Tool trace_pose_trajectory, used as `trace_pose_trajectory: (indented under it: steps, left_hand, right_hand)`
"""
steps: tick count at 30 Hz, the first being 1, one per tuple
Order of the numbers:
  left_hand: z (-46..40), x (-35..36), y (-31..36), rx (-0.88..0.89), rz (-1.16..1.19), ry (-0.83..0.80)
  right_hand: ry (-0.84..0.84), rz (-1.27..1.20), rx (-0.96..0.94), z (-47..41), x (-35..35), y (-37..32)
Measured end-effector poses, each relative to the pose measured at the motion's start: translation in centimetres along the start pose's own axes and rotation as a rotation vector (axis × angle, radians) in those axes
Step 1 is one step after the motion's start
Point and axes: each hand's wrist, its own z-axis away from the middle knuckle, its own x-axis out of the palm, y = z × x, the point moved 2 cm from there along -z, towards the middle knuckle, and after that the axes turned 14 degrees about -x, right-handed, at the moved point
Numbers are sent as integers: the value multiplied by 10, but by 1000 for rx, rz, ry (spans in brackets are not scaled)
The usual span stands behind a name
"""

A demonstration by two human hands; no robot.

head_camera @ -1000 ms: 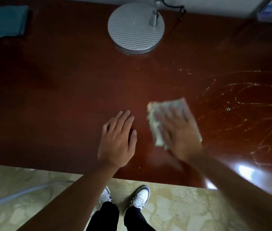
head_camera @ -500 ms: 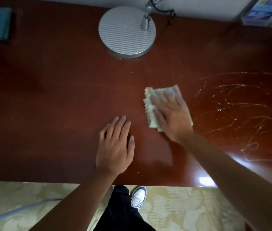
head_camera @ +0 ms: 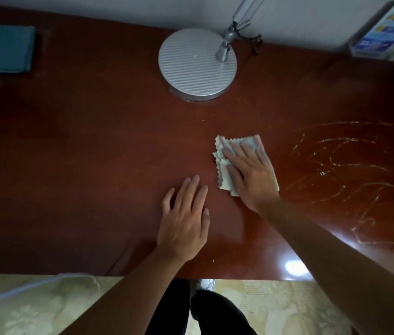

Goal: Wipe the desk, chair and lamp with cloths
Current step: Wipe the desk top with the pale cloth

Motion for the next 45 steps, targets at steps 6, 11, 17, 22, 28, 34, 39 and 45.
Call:
trace_pose_trajectory:
  steps: [6, 11, 17, 22, 28, 34, 39, 45]
  left_hand:
    - [-56, -6, -11, -94, -31, 10]
    - [-68, 0, -18, -248, -63, 40]
    - [-67, -3, -17, -235, -77, 56]
    - [-68, -3, -17, -248, -84, 54]
    - [-68, -3, -17, -245, -83, 62]
    - [-69, -4, -17, -276, -72, 58]
    - [-69, -4, -16, -276, -74, 50]
    - [-68, -4, -16, -234, -73, 69]
  right_hand:
    - [-36, 116, 237, -77, -28, 106]
    - [15, 181, 256, -113, -16, 92]
    - [-36, 30, -207, -24, 8, -10]
    - [-55, 66, -153, -79, -11, 44]
    - [2, 51, -23, -114, 5, 9]
    - [-109, 27, -297, -158, 19, -41]
    - [-117, 52, -394, -190, 25, -45]
    - [16, -58, -318, -100, 18, -23]
